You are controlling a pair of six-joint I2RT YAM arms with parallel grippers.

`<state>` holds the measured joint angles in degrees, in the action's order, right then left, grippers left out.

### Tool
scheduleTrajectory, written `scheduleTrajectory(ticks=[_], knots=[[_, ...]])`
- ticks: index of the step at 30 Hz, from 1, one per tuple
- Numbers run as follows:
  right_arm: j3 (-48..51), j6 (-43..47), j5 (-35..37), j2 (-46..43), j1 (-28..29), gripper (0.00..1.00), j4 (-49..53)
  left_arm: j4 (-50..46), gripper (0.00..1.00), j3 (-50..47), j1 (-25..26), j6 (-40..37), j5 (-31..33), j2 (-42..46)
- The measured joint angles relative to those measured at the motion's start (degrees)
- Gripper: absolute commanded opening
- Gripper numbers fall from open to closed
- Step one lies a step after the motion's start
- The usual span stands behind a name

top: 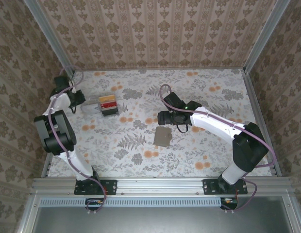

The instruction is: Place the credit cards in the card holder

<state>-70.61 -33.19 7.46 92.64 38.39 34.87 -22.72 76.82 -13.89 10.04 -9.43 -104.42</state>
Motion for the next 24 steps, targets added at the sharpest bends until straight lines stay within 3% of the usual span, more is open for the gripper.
scheduleTrajectory(ticks=[12,24], knots=[[1.03,0.15,-3.82,0.00,-1.44,0.84,-2.71,1.09,0.14,-0.90,9.20,2.51,-3.56,0.57],[-5.77,7.34,-11.47,7.45,-5.95,0.69,-4.57,-0.13,0.16,7.32,18.78,1.66,-7.10,-5.79]])
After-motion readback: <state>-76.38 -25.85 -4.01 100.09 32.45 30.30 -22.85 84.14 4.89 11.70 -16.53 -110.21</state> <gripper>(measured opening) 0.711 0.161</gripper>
